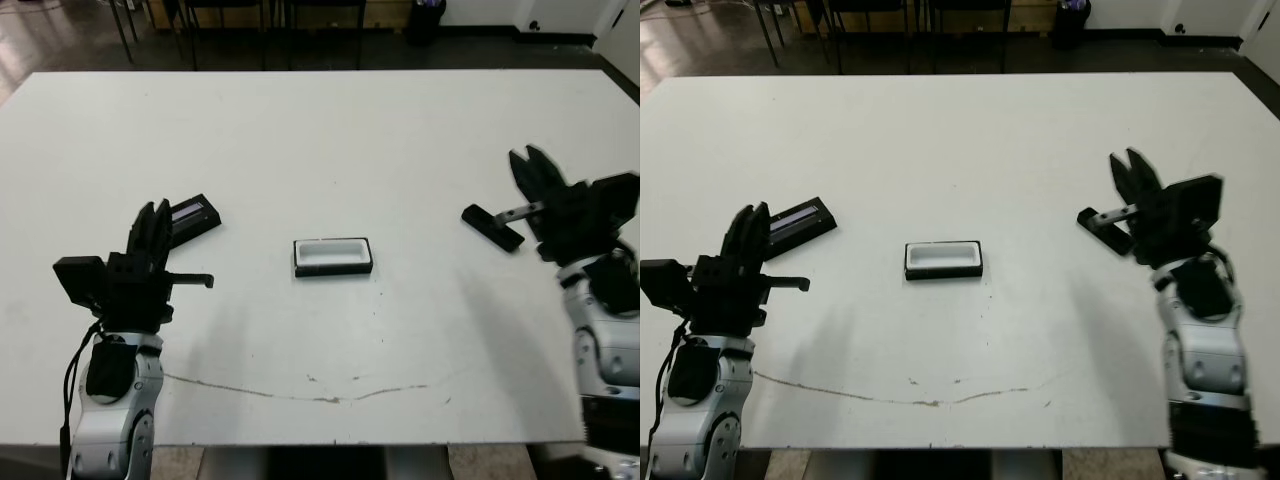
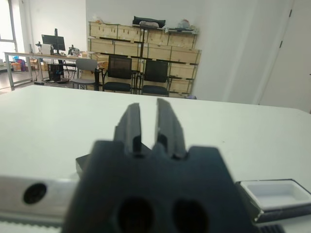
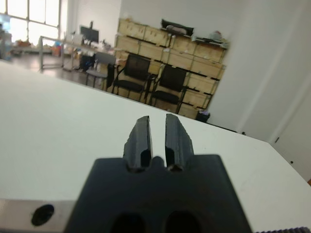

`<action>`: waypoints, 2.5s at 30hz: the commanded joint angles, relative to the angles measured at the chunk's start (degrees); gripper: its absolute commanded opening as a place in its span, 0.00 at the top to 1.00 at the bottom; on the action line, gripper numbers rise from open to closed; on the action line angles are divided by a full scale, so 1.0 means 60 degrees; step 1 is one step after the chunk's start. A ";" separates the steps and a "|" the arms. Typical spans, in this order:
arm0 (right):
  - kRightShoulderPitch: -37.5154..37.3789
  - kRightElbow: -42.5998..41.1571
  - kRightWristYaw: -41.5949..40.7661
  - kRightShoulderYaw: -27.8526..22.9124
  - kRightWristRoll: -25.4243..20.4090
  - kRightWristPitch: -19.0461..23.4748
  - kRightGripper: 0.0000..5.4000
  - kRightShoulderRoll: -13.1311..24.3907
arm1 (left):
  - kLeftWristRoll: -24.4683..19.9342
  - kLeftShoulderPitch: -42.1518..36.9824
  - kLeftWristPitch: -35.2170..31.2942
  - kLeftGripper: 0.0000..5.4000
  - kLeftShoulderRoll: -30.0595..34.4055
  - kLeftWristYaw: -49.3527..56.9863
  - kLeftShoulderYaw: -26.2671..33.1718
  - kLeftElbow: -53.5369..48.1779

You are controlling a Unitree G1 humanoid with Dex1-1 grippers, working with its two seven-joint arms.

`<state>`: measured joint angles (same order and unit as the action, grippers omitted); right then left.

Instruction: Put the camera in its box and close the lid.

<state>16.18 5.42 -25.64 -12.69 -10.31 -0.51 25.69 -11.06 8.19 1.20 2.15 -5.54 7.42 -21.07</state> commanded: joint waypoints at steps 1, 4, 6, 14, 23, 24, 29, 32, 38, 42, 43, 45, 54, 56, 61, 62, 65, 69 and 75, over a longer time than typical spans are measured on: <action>0.0339 0.1010 -0.0821 0.0073 -0.0008 0.0406 1.00 0.0821 | -0.0138 -0.0009 0.0010 1.00 0.0145 -0.0129 0.0127 0.0235; 0.0772 0.2144 -0.2163 0.0245 -0.0228 0.0552 0.93 0.1451 | -0.0088 -0.0072 0.0027 1.00 0.0173 -0.0161 0.0138 0.0271; 0.1039 0.2844 -0.2764 0.0354 -0.0247 0.0650 0.85 0.1713 | -0.0039 -0.0099 -0.0053 1.00 0.0199 -0.0144 0.0119 0.0262; 0.1518 0.3985 -0.4047 0.0772 -0.0169 0.0839 0.52 0.2018 | -0.0117 -0.0157 0.0066 1.00 0.0195 -0.0266 0.0143 0.0511; 0.1406 0.3758 -0.4408 0.0806 -0.0304 0.0951 0.16 0.2024 | -0.0015 -0.0149 0.0059 1.00 0.0230 -0.0290 0.0119 0.0549; 0.1405 0.3781 -0.4493 0.0785 -0.0346 0.0885 0.11 0.2000 | -0.0002 -0.0144 0.0058 1.00 0.0224 -0.0284 0.0113 0.0544; 0.1341 0.3510 -0.4775 0.0813 -0.0665 0.1175 0.00 0.1868 | -0.0038 -0.0100 0.0077 1.00 0.0221 -0.0346 0.0110 0.0587; 0.1288 0.3386 -0.4745 0.0849 -0.0765 0.1311 0.00 0.1793 | -0.0184 -0.0097 0.0069 1.00 0.0213 -0.0430 0.0165 0.0641; 0.1207 0.3345 -0.4368 0.0900 -0.0752 0.1725 0.00 0.1604 | -0.0177 -0.0085 0.0131 1.00 0.0216 -0.0471 0.0205 0.0698; 0.1166 0.3535 -0.4254 0.1022 -0.0649 0.1650 0.00 0.1470 | -0.0049 -0.0061 0.0171 1.00 0.0246 -0.0458 0.0175 0.0707; 0.1138 0.3518 -0.4233 0.1071 -0.0627 0.1673 0.00 0.1435 | -0.0029 -0.0057 0.0213 1.00 0.0249 -0.0465 0.0175 0.0722; 0.1110 0.3546 -0.4227 0.1176 -0.0577 0.1695 0.00 0.1388 | -0.0038 -0.0047 0.0248 1.00 0.0245 -0.0482 0.0186 0.0724; 0.1253 0.4481 -0.4406 0.1556 -0.0367 0.1476 0.00 0.1192 | -0.0114 -0.0002 0.0196 1.00 0.0244 -0.0479 0.0229 0.0639; 0.1326 0.4814 -0.4446 0.1596 -0.0329 0.1452 0.00 0.1197 | -0.0071 0.0008 0.0218 1.00 0.0259 -0.0466 0.0234 0.0647; 0.1443 0.5423 -0.4404 0.1558 -0.0313 0.1708 0.00 0.1251 | -0.0105 0.0029 0.0185 1.00 0.0304 -0.0511 0.0261 0.0650; 0.1436 0.5486 -0.4382 0.1547 -0.0297 0.1680 0.00 0.1266 | -0.0130 0.0032 0.0191 1.00 0.0304 -0.0520 0.0271 0.0661; 0.1455 0.5827 -0.4245 0.1445 -0.0261 0.1530 0.00 0.1279 | -0.0270 0.0028 0.0232 1.00 0.0302 -0.0590 0.0306 0.0728; 0.1539 0.6226 -0.4166 0.1246 -0.0283 0.1354 0.00 0.1292 | -0.0291 0.0020 0.0241 1.00 0.0333 -0.0641 0.0350 0.0788; 0.1560 0.6630 -0.3889 0.1101 -0.0208 0.0800 0.00 0.1218 | -0.0274 0.0004 0.0283 1.00 0.0357 -0.0658 0.0328 0.0855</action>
<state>25.70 43.91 -49.70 -5.79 -12.32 4.71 33.44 -12.74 7.51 3.01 3.64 -9.24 9.22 -17.00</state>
